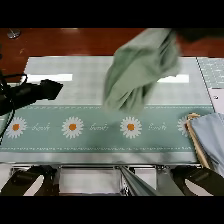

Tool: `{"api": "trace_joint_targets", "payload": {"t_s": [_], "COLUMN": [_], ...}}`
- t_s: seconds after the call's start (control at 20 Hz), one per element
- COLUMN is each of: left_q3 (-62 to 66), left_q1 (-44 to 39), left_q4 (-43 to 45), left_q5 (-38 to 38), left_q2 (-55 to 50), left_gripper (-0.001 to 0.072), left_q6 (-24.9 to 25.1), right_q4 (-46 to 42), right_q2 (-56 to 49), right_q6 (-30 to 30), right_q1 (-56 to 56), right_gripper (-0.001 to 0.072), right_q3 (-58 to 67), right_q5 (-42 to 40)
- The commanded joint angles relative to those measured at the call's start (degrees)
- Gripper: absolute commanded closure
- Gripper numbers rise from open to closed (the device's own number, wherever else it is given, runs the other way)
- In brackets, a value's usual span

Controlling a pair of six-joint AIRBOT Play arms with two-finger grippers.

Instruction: Fold the shirts.

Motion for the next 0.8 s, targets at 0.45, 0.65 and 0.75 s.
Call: {"api": "trace_joint_targets", "payload": {"t_s": [0.45, 0.65, 0.75], "left_q3": [-8.5, -15.0, -18.1], "left_q1": [-3.7, -8.8, -10.0], "left_q4": [-3.0, -5.0, -6.8], "left_q5": [-3.0, -8.4, -9.9], "left_q2": [0.1, 0.1, 0.1], "left_gripper": [0.0007, 0.0007, 0.0007], "left_q6": [-0.1, -1.1, -1.3], "right_q4": [17.2, 16.1, 15.9], "right_q2": [-22.5, -19.5, -15.2], "right_q6": [4.8, 1.6, 1.6], "right_q1": [13.2, -1.4, -12.5], "right_gripper": [0.0532, 0.0085, 0.0085], "right_q3": [-25.9, -14.1, -10.8], "right_q5": [-19.3, -6.3, -4.6]}}
